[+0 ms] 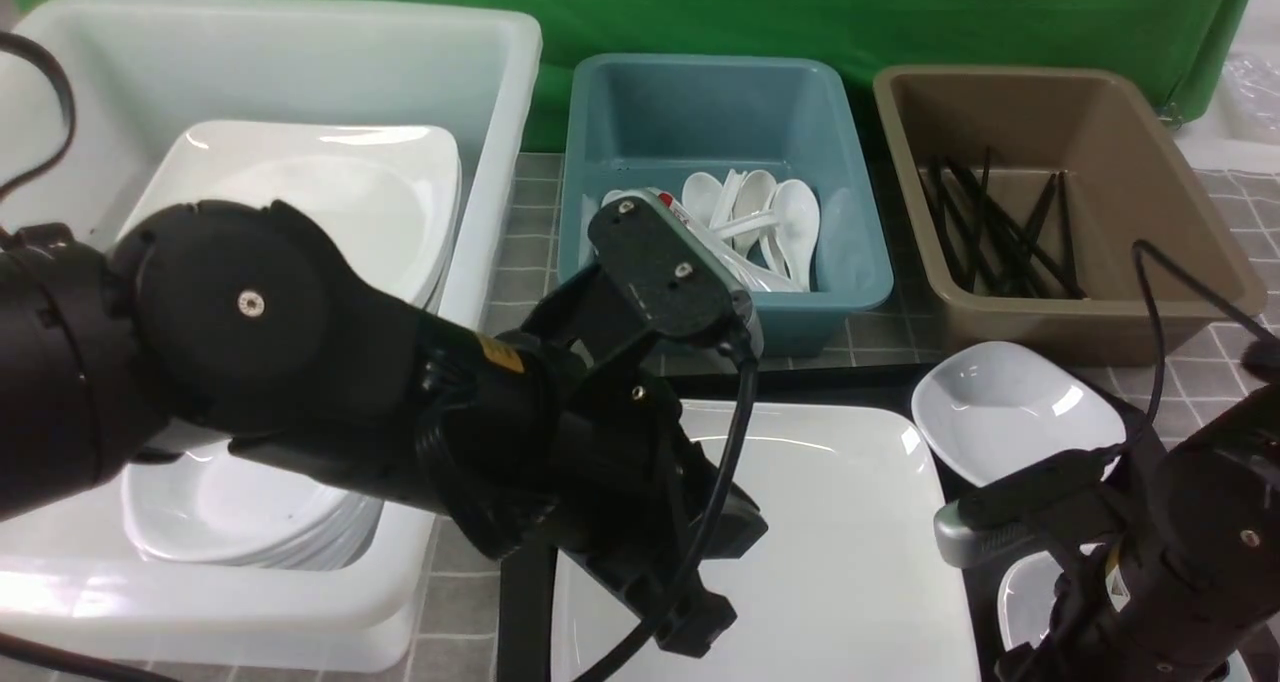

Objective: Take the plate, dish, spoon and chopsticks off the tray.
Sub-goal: Use the right arm to grab a small plate from the dinner plate, then use the right arm to put the small plate into the large storage box on the left

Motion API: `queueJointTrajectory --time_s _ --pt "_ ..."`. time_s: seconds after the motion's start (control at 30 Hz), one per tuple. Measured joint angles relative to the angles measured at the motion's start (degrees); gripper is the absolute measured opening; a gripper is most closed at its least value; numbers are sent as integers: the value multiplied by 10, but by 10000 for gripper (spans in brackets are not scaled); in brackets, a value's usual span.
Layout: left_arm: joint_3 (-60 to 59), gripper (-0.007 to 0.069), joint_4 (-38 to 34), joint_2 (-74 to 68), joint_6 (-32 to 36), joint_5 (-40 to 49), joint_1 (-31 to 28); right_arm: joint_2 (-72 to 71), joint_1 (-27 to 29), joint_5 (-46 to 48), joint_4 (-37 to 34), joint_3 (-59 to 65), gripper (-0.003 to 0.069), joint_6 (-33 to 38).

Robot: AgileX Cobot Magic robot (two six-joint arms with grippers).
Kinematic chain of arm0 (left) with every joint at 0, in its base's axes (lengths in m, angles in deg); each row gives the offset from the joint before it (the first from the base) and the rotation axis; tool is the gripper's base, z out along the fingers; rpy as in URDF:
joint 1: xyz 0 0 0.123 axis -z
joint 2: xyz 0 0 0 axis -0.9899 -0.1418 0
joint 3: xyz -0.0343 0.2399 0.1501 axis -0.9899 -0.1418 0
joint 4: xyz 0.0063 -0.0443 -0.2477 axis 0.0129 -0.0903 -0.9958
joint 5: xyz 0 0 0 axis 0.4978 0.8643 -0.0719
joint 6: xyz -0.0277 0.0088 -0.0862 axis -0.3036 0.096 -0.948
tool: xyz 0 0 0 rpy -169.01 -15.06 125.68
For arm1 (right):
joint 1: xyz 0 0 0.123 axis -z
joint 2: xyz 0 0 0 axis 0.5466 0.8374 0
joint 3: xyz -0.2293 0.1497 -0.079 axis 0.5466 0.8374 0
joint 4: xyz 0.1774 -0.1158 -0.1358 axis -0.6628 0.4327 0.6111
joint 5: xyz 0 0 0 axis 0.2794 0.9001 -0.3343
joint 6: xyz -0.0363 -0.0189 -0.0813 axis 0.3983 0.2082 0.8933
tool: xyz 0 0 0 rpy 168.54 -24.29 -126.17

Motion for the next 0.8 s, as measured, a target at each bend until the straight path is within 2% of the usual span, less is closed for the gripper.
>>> queueJointTrajectory --time_s 0.03,0.17,0.2,0.37,0.47,0.5,0.57,0.63,0.67,0.77,0.8 --pt "0 9 0 0 0 0 0 1 0 0 2 0 496 -1" --pt "0 9 3 0 -5 -1 0 8 -9 -11 12 -2 267 0" --pt "0 9 3 0 -7 -2 0 5 -13 -14 17 -6 239 4" --pt "0 9 4 0 -14 -16 0 -18 -13 19 16 -28 206 6" --pt "4 9 7 0 -24 -36 -2 -54 -13 55 19 -57 137 4" --pt "13 9 13 0 -38 -37 -7 -77 -13 72 20 -74 95 3" --pt "39 9 28 1 -75 -35 -25 -116 -12 88 9 -105 69 0" --pt "65 9 45 5 -111 -26 -50 -145 -12 91 6 -131 68 -3" --pt "93 9 66 12 -144 -13 -83 -168 -12 91 3 -170 68 -2" --pt "123 9 93 28 -177 10 -135 -181 -12 90 -23 -219 68 14" --pt "138 9 109 44 -200 31 -188 -178 -12 85 -63 -260 68 42"
